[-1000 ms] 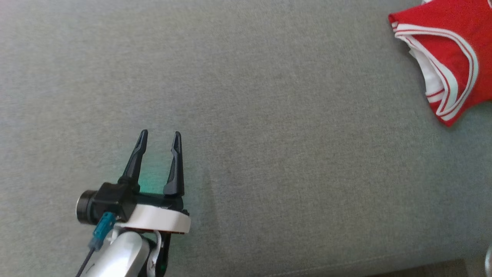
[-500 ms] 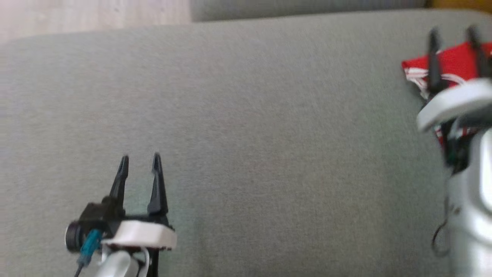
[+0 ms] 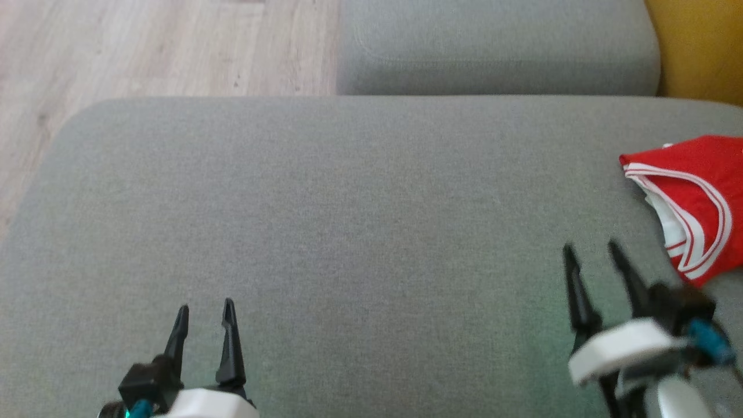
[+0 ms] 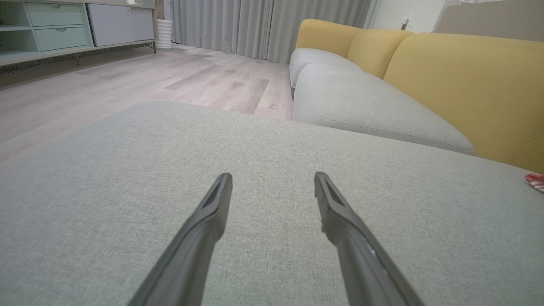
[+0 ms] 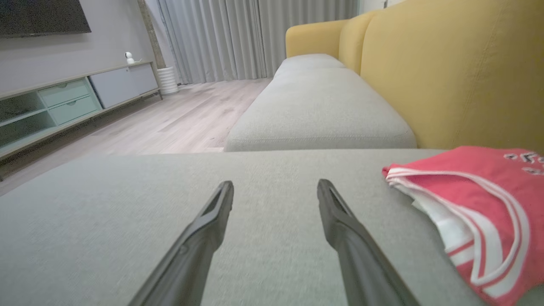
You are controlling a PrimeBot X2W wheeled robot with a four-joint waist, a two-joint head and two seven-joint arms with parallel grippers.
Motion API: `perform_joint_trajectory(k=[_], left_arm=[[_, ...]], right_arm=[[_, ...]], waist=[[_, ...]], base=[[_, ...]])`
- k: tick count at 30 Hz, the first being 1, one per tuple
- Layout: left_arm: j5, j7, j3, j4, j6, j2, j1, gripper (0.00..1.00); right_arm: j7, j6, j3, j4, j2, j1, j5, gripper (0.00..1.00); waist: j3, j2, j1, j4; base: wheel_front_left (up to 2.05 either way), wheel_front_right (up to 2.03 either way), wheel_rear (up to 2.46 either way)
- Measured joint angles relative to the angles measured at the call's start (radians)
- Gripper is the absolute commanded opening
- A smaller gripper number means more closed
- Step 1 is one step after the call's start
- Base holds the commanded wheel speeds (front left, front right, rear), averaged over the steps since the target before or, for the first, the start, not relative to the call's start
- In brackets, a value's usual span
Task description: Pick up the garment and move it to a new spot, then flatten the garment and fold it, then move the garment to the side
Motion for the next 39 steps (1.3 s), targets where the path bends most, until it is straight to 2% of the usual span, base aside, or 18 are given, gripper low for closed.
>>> perform_joint_trajectory(k=[6, 12, 32, 33, 39], left_arm=[[-0.013, 0.007, -0.007, -0.001, 0.007, 0.000, 0.034, 1.00], [-0.016, 0.009, -0.026, -0.001, 0.007, -0.003, 0.056, 1.00], [-0.024, 0.016, -0.035, -0.011, -0.002, -0.005, 0.053, 1.00], [-0.024, 0.017, -0.035, -0.005, -0.002, -0.006, 0.053, 0.00], [-0.030, 0.020, -0.037, 0.070, -0.003, -0.019, 0.101, 0.00]], right_arm=[[-0.022, 0.000, 0.051, -0.056, 0.003, 0.129, 0.029, 1.00], [-0.029, 0.000, 0.079, -0.082, 0.003, 0.149, 0.039, 1.00], [-0.029, 0.000, 0.084, -0.082, 0.003, 0.172, 0.043, 1.00], [-0.029, 0.000, 0.084, -0.074, 0.003, 0.172, 0.043, 0.00], [-0.027, 0.000, 0.085, 0.021, 0.003, 0.208, 0.048, 0.00]], waist=[[-0.031, 0.0000, 0.0000, 0.011], [-0.044, 0.0000, 0.0002, 0.011], [-0.049, 0.0000, 0.0003, 0.009], [-0.050, 0.0000, 0.0003, 0.009], [-0.049, 0.0000, 0.0003, 0.008]], base=[[0.00, 0.00, 0.00], [0.00, 0.00, 0.00], [0.00, 0.00, 0.00], [0.00, 0.00, 0.00], [0.00, 0.00, 0.00]])
